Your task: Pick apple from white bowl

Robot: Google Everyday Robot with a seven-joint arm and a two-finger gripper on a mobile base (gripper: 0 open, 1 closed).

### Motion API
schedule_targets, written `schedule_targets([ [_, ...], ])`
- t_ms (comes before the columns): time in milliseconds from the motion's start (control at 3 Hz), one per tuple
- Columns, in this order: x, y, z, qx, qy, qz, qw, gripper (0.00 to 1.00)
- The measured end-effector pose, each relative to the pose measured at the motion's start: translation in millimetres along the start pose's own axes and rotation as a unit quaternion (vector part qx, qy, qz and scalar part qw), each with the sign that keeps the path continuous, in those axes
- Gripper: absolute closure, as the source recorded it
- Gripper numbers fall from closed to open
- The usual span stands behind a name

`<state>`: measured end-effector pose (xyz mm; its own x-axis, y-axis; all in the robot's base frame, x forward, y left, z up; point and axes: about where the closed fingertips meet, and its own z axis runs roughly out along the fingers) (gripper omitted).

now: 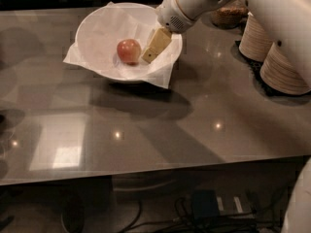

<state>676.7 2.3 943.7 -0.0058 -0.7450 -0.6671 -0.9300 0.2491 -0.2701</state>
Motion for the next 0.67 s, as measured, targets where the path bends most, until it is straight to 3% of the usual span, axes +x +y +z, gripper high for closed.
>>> schedule_targets([
  [667, -3.2, -0.5, 10.0, -0.007, -0.004, -0.016, 0.9998, 0.0],
])
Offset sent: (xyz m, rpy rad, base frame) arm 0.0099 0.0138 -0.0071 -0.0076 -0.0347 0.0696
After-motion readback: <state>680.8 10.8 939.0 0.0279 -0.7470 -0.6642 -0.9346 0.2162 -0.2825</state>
